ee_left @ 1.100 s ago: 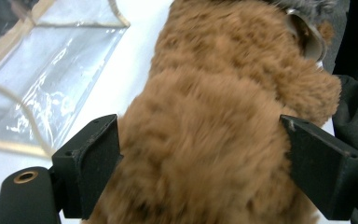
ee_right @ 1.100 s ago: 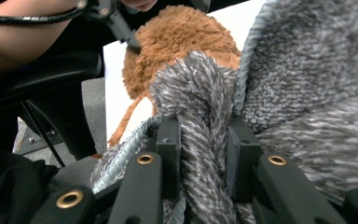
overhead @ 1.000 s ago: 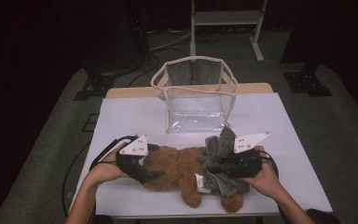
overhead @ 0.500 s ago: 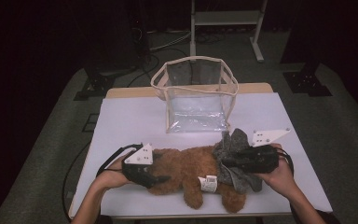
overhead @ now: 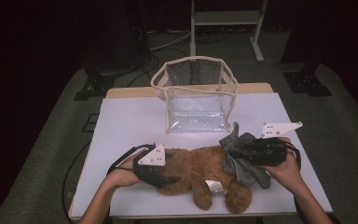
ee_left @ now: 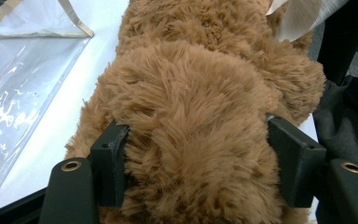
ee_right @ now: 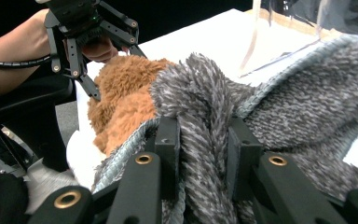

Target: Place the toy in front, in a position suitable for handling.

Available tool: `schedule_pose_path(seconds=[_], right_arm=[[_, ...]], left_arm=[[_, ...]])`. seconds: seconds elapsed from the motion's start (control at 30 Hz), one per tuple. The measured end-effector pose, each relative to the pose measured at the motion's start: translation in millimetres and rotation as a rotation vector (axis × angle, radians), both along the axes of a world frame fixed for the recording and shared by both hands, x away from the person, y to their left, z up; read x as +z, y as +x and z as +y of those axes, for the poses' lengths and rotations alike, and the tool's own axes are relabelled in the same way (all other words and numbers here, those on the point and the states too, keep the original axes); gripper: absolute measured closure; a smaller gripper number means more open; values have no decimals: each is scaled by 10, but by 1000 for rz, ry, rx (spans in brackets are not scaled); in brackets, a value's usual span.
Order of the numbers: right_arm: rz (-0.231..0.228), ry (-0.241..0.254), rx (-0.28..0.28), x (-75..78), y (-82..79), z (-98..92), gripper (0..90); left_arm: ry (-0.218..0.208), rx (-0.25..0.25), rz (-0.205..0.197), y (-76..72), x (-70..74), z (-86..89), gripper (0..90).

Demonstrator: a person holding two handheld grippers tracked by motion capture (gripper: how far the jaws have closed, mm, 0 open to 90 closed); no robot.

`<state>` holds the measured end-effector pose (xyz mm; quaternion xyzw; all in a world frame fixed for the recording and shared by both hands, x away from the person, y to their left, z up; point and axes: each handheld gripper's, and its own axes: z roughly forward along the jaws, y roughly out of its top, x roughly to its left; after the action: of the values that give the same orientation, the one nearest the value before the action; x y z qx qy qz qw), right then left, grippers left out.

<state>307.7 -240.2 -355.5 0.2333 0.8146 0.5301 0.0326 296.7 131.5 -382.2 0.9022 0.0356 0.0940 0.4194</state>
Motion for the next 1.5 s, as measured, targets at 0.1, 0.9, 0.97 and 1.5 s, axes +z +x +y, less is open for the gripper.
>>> schedule_pose_path(seconds=[0.1,0.9,0.97,1.5], right_arm=[[23,-19,30,-82,9,100,696],[75,-11,82,-267,-112,138,703],[73,-5,76,-265,-100,134,703],[77,-21,87,-318,-147,199,701]], left_arm=[[-1,10,-7,-1,16,40,303],[45,6,71,241,-16,-79,223],[61,16,40,212,22,-67,296],[72,68,-62,86,124,338,360]])
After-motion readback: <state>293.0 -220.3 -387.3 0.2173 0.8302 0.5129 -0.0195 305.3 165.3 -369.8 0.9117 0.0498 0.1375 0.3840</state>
